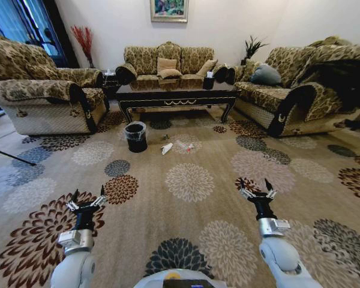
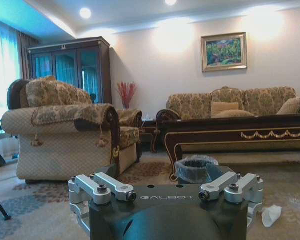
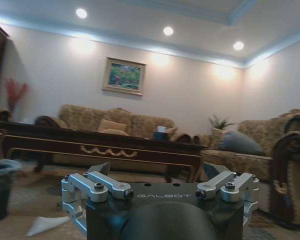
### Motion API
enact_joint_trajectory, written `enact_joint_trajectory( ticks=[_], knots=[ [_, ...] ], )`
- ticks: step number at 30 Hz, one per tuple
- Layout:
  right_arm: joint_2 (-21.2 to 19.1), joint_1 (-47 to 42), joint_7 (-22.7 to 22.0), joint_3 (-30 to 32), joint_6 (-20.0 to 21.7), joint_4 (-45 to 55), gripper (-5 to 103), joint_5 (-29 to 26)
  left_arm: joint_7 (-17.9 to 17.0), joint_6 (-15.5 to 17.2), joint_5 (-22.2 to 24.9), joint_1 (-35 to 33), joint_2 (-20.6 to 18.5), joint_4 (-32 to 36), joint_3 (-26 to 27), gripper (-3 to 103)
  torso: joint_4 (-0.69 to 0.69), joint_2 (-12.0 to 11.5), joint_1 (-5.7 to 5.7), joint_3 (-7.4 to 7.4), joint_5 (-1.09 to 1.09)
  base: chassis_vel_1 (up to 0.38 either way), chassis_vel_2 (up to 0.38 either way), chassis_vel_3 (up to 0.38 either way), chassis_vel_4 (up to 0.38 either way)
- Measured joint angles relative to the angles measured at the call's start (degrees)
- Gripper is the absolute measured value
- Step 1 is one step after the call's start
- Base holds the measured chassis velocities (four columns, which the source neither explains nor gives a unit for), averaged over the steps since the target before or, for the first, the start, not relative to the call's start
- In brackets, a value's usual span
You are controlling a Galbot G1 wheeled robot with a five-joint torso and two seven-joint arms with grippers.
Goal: Move to the front of the table and pick up the trash from the floor, then place it into the trash bin.
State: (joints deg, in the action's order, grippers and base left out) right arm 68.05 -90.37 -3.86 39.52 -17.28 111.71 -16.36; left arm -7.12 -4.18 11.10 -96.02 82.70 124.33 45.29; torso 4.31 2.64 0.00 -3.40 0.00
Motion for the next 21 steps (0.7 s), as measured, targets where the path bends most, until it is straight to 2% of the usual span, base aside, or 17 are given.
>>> enact_joint_trajectory(
  ticks=[6, 13, 21],
  knots=[
    [0.9, 0.1, 3.0, -0.5, -1.7, -0.9, 100, 0.2, 0.2, -0.1, 1.1, -0.3, -0.5, 0.6, 0.7, 100, 0.00, 0.1, 0.00, -0.10, 0.01, 0.000, 0.000, 0.000, 0.000],
    [0.7, 0.3, 3.2, -0.5, -1.8, -0.9, 100, 0.2, 0.3, -0.3, 1.2, -0.4, -0.4, 0.7, 0.8, 100, 0.00, 0.2, 0.00, -0.17, 0.00, -0.023, 0.028, 0.035, -0.032],
    [0.6, 0.5, 2.3, -0.5, -1.8, -1.2, 100, 0.3, 0.5, -0.5, 1.2, 0.0, -0.3, 0.5, 0.5, 100, 0.00, 0.3, 0.00, -0.25, 0.01, -0.149, 0.146, 0.151, -0.136]
  ],
)
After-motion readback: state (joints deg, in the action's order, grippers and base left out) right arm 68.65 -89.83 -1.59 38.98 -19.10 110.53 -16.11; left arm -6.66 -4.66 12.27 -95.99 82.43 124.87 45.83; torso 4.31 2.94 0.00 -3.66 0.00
